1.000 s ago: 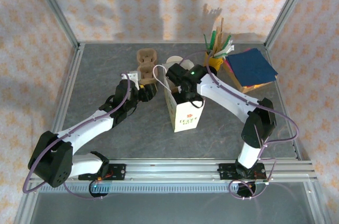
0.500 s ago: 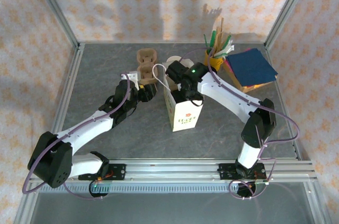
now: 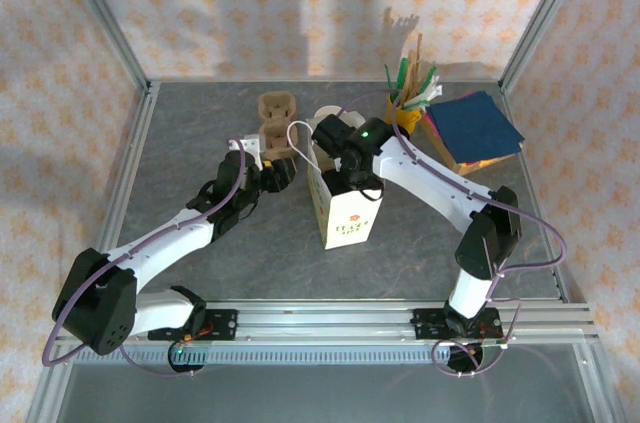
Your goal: Pack the takeout coffee
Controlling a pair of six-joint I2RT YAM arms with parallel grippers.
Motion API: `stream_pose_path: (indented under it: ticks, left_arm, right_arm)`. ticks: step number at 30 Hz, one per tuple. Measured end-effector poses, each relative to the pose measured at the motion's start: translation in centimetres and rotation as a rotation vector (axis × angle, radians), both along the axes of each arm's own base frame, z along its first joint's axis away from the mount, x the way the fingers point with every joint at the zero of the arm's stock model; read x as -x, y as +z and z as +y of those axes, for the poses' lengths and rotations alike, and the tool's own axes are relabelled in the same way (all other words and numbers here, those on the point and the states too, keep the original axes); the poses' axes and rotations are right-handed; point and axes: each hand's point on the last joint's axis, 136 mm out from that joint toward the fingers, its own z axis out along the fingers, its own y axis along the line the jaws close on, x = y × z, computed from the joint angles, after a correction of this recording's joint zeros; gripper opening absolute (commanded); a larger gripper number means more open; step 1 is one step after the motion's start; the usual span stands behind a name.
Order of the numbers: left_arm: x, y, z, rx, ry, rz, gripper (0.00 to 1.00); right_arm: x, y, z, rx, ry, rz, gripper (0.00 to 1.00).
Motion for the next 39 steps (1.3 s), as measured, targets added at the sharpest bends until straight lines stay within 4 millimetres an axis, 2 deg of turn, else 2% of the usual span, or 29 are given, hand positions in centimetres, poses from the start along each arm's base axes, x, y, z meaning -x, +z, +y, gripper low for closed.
stream_pose_path:
  ticks: [26, 39]
  left_arm:
    - [0.0, 0.0, 0.01, 0.0, 0.0, 0.0, 0.68]
    - [0.0, 0.0, 0.0, 0.0, 0.0, 0.0, 0.68]
  right_arm:
    - [0.02, -0.06, -0.02, 0.001, 0.0, 0.001, 0.71]
    - [0.04, -0.96, -0.03, 0.016, 0.001, 0.016, 0.71]
